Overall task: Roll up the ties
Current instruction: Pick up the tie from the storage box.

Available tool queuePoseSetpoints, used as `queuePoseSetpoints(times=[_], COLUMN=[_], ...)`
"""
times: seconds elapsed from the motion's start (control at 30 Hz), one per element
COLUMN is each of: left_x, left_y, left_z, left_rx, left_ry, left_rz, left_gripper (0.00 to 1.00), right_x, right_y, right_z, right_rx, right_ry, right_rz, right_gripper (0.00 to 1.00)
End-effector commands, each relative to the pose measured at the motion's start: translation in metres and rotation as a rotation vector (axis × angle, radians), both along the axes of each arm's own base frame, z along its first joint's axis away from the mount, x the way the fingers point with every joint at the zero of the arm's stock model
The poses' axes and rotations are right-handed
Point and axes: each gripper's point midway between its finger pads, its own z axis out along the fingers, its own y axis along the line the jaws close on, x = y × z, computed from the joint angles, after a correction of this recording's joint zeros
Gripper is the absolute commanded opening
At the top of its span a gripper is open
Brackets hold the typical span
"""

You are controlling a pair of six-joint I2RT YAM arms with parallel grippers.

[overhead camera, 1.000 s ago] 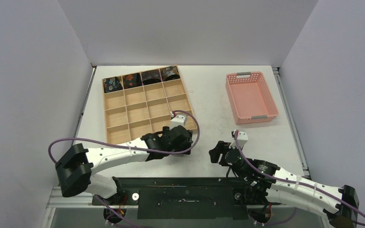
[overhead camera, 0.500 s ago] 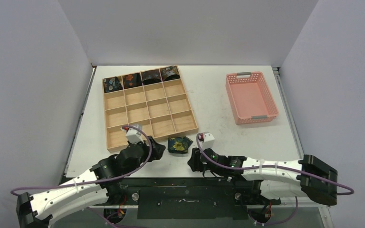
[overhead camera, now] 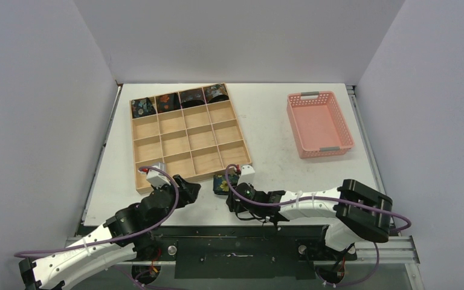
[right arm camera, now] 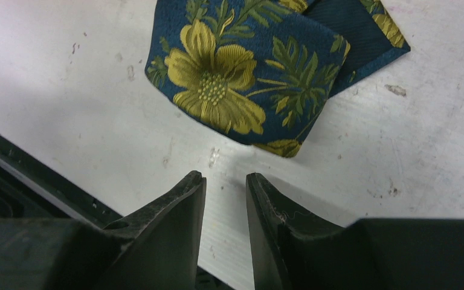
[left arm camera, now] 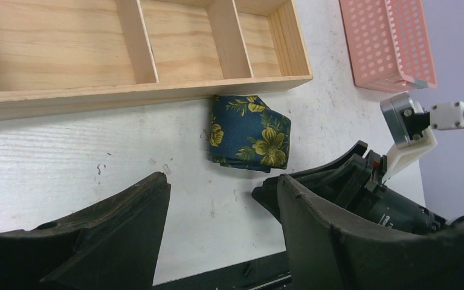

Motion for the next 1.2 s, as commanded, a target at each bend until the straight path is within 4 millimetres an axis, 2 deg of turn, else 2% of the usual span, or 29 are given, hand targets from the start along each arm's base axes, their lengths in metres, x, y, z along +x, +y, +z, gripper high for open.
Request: queuePoseSetpoints(times=[0.0,0.2,0.37,0.83,1.0,1.17], left_x=[0.003,0.003,0.002,-0.001,-0.002,-0.003], left_y=[0.002,0.001,0.0,-0.008,-0.009,-0.01], left_z=[0.005,-0.001,-0.004,-0.016,-0.021,-0.023], left_rx=[0.01,0.022,0.019,0.002,-0.002,-0.005], left_ry=[-0.001,0.007,0.008,0.042,0.053,0.059], left_rz=[0.018,0.013,0.007,-0.017,-0.021,-0.026], left_gripper=[0.63,0.63,0.63,0.63,0.63,0.63], right_x=[0.029,0.042,0.051,0.068,0.065,0.048], right_y=[0.008,0.008,0.009,0.024,0.025,0.016], right_z=[0.011,0.005,0.009,0.032,0.028,0.033], right_rx=[0.014,-0.006,-0.003,0.144,0.125,0.111], right_ry=[-0.056,-0.055,-0.065,-0.125,-0.104,-0.088], right_rz=[-0.067,-0.074,-0.087,-0.141,-0.127,-0.1], right_gripper=[0.3,0.3,0.3,0.41,0.41,0.41])
